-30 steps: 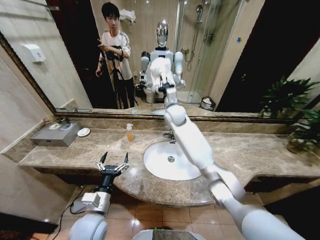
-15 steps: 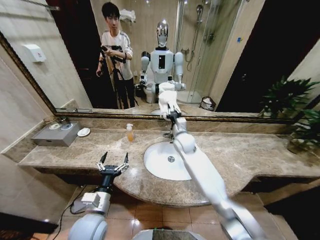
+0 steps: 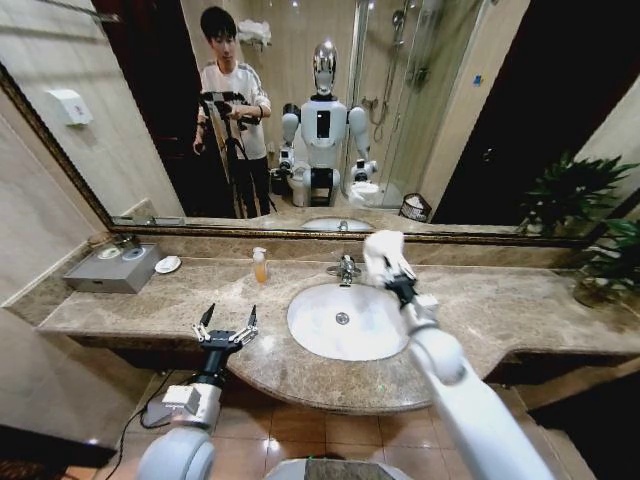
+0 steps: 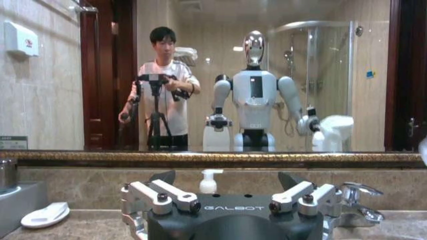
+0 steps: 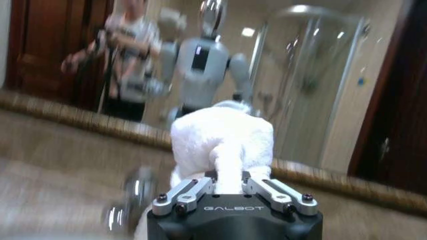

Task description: Pick up the towel from the sink counter and wipe the mirror surface.

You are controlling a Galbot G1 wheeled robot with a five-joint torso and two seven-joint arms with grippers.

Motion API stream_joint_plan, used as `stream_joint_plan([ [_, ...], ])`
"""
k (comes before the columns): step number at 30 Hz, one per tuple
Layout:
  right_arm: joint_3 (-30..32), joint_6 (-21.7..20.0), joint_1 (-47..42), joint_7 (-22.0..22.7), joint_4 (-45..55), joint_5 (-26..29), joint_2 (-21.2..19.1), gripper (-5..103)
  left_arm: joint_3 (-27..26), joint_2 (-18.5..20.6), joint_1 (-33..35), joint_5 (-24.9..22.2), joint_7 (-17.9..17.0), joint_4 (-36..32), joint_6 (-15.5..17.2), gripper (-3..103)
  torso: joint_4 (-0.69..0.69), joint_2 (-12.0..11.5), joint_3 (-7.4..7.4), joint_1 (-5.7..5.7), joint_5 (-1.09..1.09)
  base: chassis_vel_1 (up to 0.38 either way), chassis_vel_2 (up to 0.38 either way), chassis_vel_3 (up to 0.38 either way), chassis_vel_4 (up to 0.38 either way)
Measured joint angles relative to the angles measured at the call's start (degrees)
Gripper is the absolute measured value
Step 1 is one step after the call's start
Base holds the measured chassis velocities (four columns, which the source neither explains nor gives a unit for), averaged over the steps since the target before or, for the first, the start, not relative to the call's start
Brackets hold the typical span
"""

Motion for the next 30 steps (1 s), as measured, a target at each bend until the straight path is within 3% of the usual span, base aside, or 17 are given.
stream_joint_plan([
  [6,0.1,1.83,-2.62,-2.9,-3.78,0.57,-0.91,13,0.0,-0.01,0.0,0.0,0.0,0.0,0.0,100,0.03,0.0,0.0,0.0,0.0,0.0,0.0,0.0,0.0],
  [9,-2.09,0.83,-0.98,-7.03,-7.46,-0.92,-1.47,13,0.0,0.0,0.0,0.0,0.0,0.0,0.0,100,0.03,0.0,0.01,0.0,0.01,0.0,0.0,0.0,0.0],
  [14,-8.9,-6.72,3.23,-7.89,-9.84,5.23,-8.23,13,0.0,-0.01,0.0,0.0,-0.01,0.0,0.0,100,0.06,0.0,0.01,0.02,-0.03,0.0,0.0,0.0,0.0],
  [15,-8.9,-6.72,3.23,-7.89,-9.84,5.23,-8.23,13,0.0,-0.01,0.0,0.0,-0.01,0.0,0.0,100,0.06,0.0,0.01,0.02,-0.03,0.0,0.0,0.0,0.0],
  [18,-13.57,-14.12,6.38,-8.59,-9.94,12.45,-13.58,13,0.0,-0.01,0.0,0.0,0.0,0.0,0.0,100,0.0,0.0,0.01,0.01,-0.01,0.0,0.0,0.0,0.0],
  [19,-13.57,-14.12,6.38,-8.59,-9.94,12.45,-13.58,13,0.0,-0.01,0.0,0.0,0.0,0.0,0.0,100,0.0,0.0,0.01,0.01,-0.01,0.0,0.0,0.0,0.0],
  [22,-18.61,-20.46,13.46,-13.23,-12.93,17.95,-17.55,13,0.0,-0.01,0.0,0.0,0.0,0.0,0.0,100,0.02,0.0,0.01,0.01,-0.03,0.0,0.0,0.0,0.0],
  [30,-32.27,-27.24,30.86,-15.6,-19.02,26.11,-18.15,13,0.0,0.0,0.0,0.0,0.0,0.0,0.0,100,0.05,-0.01,0.01,0.01,-0.05,0.0,0.0,0.0,0.0],
])
